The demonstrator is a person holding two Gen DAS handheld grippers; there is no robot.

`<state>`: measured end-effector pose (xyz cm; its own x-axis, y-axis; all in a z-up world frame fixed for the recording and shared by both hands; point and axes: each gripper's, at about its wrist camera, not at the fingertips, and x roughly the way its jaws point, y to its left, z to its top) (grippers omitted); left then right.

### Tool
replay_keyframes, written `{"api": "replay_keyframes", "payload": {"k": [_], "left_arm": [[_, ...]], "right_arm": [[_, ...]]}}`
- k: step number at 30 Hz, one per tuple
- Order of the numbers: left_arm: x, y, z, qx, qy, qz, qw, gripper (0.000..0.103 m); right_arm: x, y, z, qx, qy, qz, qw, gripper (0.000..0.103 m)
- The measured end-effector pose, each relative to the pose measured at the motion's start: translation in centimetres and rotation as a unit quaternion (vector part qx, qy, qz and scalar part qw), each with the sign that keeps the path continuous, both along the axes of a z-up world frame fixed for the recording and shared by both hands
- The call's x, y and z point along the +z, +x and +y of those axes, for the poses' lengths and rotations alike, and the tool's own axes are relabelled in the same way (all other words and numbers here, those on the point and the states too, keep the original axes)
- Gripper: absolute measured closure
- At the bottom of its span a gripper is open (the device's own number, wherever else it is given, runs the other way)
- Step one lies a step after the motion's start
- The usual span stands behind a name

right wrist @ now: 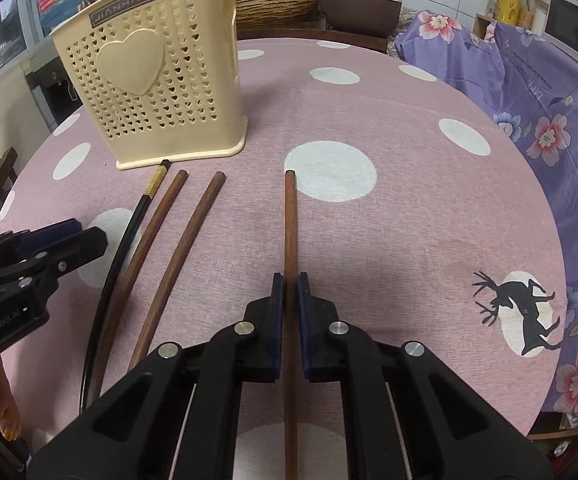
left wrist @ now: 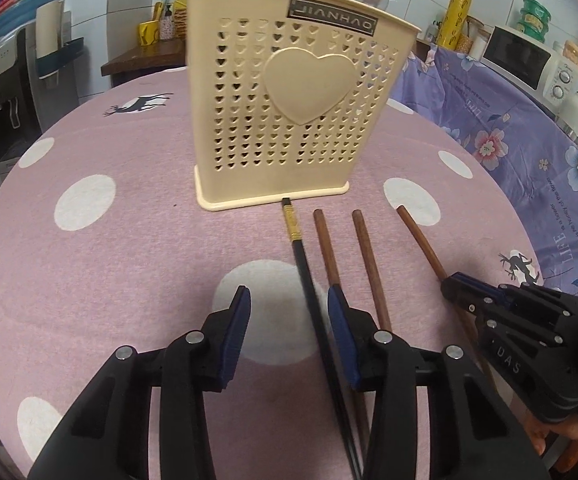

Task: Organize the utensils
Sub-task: 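Grasp the black gold-tipped chopstick with the left gripper while the right gripper grasps a brown chopstick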

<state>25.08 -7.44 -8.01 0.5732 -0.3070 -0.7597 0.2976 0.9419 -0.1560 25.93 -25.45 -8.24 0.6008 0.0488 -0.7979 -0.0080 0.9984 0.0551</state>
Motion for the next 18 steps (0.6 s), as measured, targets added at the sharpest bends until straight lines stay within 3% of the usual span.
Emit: {"api": "replay_keyframes", "payload": {"k": [6,11,15,18], "left_arm": [[-0.7,1.2,-1.2,-0.005,0.02,0.009,0.9997,0.074],[-0.9,1.3,-1.6,-0.001,0.033,0.005,0.9994,0.077],[-0.9,1.2,-1.6,-0.003,0.047,-0.001,0.9989,0.09],[-1.0,1.0,-1.3,-0.008,0.055,-0.004,0.9984,0.093]], "right_arm": [[-0.1,0.0,-0.1,-0.001,0.008,-0.004,1.0,0.095],[-0.1,-0.1,-0.2,-0.001,0.012,-0.006,1.0,0.095],[-0.1,-0.1,-0.2,0.0,0.012,-0.007,1.0,0.095],[-0.1,-0.1,-0.4,0.001,0.018,-0.006,1.0,0.095]]}}
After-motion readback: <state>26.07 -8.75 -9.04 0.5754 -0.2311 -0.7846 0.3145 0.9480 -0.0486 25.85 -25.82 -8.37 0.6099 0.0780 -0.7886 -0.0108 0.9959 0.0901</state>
